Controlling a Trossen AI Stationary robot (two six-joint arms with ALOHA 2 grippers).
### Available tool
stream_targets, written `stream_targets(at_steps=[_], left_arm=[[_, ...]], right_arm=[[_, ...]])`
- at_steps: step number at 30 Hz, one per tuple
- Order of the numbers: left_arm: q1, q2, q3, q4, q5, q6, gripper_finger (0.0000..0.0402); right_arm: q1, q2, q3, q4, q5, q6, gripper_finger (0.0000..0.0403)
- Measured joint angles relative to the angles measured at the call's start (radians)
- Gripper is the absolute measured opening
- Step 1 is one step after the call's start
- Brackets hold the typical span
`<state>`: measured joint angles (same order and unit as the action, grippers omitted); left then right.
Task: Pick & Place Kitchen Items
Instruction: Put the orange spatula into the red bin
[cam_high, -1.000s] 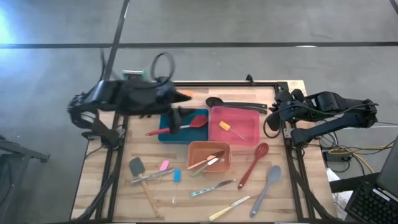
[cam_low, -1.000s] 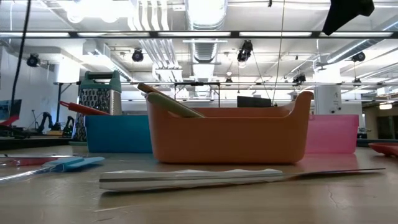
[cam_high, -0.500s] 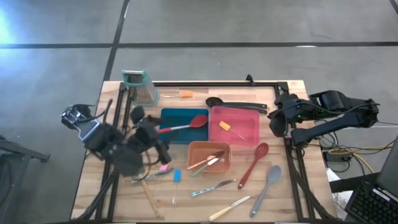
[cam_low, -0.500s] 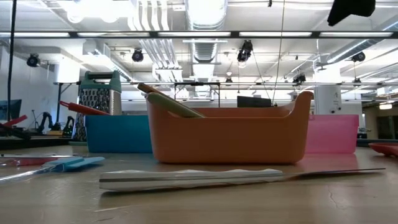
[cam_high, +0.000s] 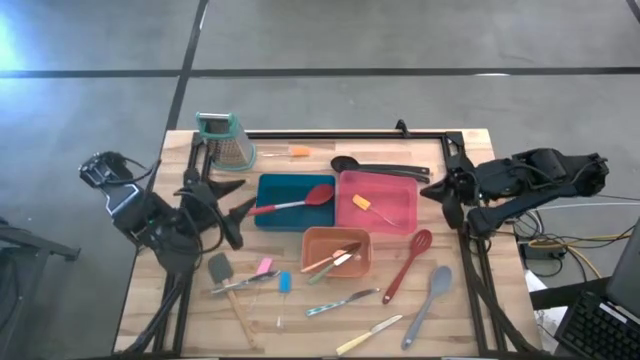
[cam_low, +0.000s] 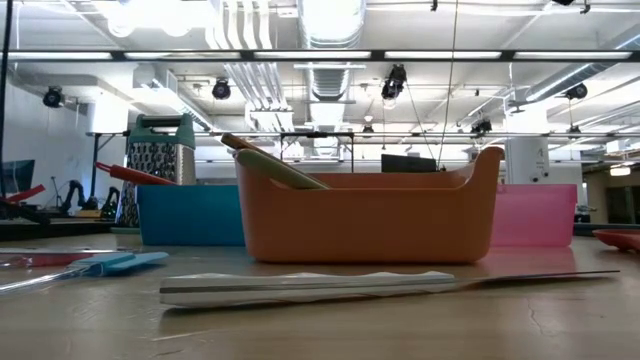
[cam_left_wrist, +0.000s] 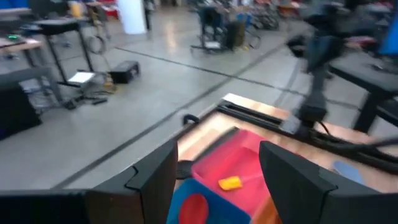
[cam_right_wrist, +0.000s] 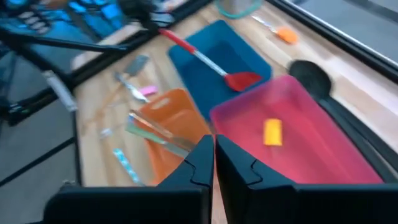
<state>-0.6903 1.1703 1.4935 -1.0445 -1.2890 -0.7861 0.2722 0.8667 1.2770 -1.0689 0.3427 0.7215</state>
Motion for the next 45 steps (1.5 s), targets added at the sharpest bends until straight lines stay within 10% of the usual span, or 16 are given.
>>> stream_targets(at_steps=[12, 29, 45], left_arm=[[0.002, -0.216, -0.284, 0.054, -0.107, -0.078, 0.0231], [0.079, -0.383, -0.371, 0.065, -0.2, -0.004, 0.0231], [0.602, -0.18, -0.154, 0.219, 0.359, 0.355, 0.0229]], right_arm=[[0.257, 0.059, 0.001, 0.065, 0.185, 0.086, 0.0008], [0.435, 0.152, -0.001, 0.054, 0.37, 0.217, 0.0008], [0.434, 0.135, -0.001, 0.052, 0.445, 0.156, 0.0008]])
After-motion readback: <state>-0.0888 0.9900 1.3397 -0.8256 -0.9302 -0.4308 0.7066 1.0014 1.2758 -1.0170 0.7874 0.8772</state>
